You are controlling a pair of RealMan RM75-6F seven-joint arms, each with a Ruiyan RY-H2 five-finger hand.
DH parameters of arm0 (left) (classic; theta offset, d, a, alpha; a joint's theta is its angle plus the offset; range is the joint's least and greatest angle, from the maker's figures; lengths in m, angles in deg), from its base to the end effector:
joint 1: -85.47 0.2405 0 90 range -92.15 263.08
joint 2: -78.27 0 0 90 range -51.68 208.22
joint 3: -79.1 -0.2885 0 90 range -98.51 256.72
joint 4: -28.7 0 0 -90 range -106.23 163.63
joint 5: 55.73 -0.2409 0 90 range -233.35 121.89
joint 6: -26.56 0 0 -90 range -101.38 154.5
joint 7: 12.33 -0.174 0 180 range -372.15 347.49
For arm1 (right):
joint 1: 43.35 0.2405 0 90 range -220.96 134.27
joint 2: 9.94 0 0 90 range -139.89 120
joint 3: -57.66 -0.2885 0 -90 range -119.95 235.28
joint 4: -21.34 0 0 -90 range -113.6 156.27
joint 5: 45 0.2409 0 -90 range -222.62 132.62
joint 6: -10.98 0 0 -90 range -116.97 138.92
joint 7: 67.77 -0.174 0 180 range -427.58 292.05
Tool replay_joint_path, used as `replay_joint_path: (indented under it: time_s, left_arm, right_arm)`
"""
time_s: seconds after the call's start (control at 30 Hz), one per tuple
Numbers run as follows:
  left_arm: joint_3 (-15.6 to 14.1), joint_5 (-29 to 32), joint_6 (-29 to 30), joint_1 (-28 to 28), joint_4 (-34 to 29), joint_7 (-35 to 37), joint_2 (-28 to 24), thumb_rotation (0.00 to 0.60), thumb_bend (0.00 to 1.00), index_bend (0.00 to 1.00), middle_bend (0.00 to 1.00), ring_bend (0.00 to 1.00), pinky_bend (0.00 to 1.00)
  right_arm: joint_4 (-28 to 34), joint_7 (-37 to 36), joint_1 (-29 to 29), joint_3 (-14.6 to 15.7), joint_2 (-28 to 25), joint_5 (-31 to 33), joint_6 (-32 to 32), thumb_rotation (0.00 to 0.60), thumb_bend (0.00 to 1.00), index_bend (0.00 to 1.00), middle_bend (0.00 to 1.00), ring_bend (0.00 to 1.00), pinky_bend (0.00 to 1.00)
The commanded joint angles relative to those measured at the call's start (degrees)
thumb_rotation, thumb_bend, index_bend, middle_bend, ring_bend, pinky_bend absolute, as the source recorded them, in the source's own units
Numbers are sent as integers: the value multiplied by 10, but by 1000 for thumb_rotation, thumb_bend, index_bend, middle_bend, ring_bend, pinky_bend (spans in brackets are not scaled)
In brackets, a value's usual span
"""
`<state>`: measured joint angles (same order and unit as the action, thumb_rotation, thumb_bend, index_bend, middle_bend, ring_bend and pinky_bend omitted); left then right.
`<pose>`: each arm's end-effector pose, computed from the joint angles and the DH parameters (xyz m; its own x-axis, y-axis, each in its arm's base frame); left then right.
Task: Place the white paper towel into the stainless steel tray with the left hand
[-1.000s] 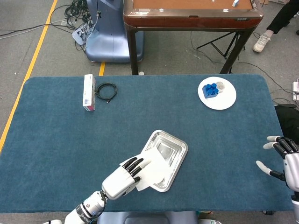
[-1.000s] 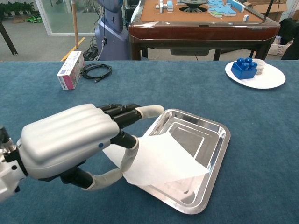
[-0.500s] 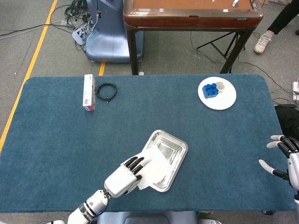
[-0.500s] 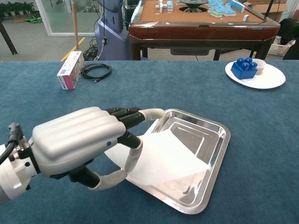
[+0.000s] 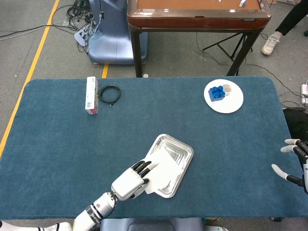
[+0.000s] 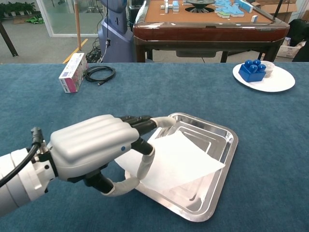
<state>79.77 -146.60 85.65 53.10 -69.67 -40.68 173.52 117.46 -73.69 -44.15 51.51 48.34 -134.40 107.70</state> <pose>-0.0933 0.2404 -0.1046 0.4778 0.2124 0.8524 0.6645 -0.7220 -0.1926 -0.3346 -0.1907 0.2109 0.3284 0.2163 0.9194 -0.9409 -0.0108 0.3386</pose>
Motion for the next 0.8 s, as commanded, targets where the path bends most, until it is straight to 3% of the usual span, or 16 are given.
replay_joint_path:
  time_s: [0.03,0.27,0.5,0.73,0.8]
  left_arm:
    - [4,6,1,-2,1,-5,5,600,531,667,0,0,102]
    - [20,34,-4,-10,-1,-22,12,600,531,667,0,0,102]
    - [17,46,-21,-23,-9,-25,12,600,531,659,0,0,102]
    - [12,45,-24,-32,-7,-26,18,600,506,507,0,0,102]
    - [10,41,-19,-32,-3,-22,22,600,441,451,0,0,102]
  right_arm:
    - [0,-2,-1,0,-1,-1,2,600,120,455,347,274,429]
    - [0,-16,-4,-3,-4,1,6,600,120,455,348,274,429]
    - [-1,-26,-7,-5,-7,-1,12,600,120,455,348,274,429]
    - [-4,-54,-11,-5,-10,-12,26,600,120,455,350,274,429]
    - [-7,-61,-13,-7,-8,-15,34,600,120,455,350,274,429]
